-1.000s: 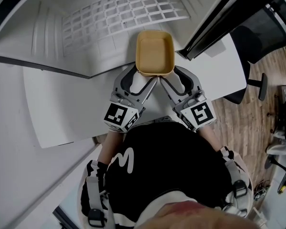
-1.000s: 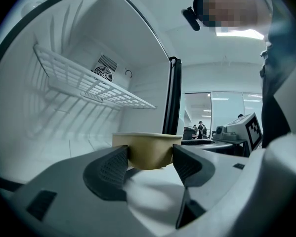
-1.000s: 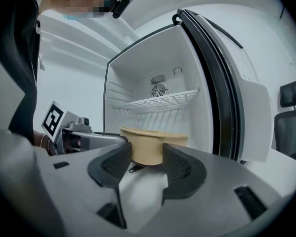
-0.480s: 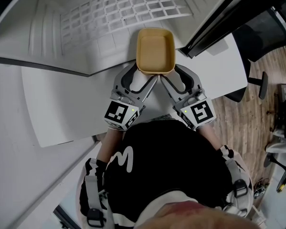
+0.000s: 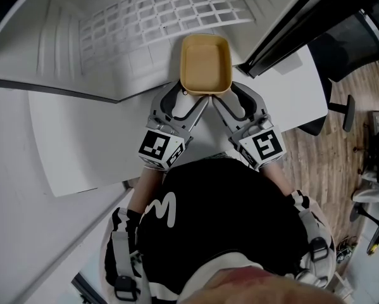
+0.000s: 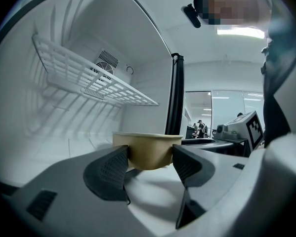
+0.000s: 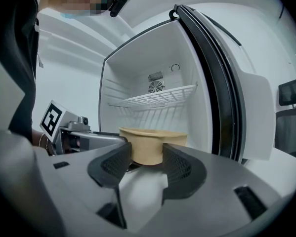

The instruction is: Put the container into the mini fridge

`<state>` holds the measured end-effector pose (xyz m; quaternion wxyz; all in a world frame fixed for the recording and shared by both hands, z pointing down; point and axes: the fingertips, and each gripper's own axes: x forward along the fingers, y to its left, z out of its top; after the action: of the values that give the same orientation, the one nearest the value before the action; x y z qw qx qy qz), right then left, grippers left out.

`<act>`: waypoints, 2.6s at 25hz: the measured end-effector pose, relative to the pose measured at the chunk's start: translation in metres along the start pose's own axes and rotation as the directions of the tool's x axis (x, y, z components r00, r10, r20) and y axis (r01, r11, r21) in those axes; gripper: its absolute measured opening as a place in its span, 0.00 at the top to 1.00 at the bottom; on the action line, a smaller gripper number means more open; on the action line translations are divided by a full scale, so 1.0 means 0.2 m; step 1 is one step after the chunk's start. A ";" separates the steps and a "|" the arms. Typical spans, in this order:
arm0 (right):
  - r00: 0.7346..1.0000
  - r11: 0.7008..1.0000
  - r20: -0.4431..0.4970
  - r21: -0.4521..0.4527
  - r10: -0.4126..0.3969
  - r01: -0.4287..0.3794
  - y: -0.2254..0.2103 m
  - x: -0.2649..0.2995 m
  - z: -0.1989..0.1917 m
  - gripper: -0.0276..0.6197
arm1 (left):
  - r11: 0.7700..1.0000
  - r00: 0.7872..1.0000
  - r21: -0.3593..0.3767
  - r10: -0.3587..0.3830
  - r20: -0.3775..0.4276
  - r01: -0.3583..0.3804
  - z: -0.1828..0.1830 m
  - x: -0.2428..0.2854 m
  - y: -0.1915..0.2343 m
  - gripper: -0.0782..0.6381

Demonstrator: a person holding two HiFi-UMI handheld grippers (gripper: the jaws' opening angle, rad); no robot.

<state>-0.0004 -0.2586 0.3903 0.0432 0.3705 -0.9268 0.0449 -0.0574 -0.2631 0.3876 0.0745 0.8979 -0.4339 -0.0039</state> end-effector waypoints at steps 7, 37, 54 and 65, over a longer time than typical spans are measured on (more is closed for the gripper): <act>1.000 1.000 -0.002 0.006 -0.004 0.004 -0.02 0.02 -0.01 0.64 | 1.000 1.000 0.006 0.005 -0.002 -0.005 0.00 0.02 0.02 0.49; 1.000 0.999 -0.005 0.043 0.019 -0.019 -0.10 0.14 0.02 0.64 | 0.999 1.000 -0.024 0.031 0.002 -0.031 0.02 0.11 0.13 0.49; 0.999 0.999 -0.013 0.010 0.044 -0.044 -0.15 0.21 0.04 0.64 | 0.997 0.999 -0.060 0.049 -0.007 -0.050 0.03 0.15 0.20 0.50; 0.999 0.999 -0.013 0.019 0.040 -0.040 -0.17 0.25 0.04 0.64 | 0.995 0.998 -0.083 0.063 -0.013 -0.063 0.04 0.17 0.23 0.50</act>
<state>-0.0128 -0.3187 0.3890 0.0450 0.3519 -0.9332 0.0567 -0.0727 -0.3201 0.3884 0.1140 0.8799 -0.4610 -0.0150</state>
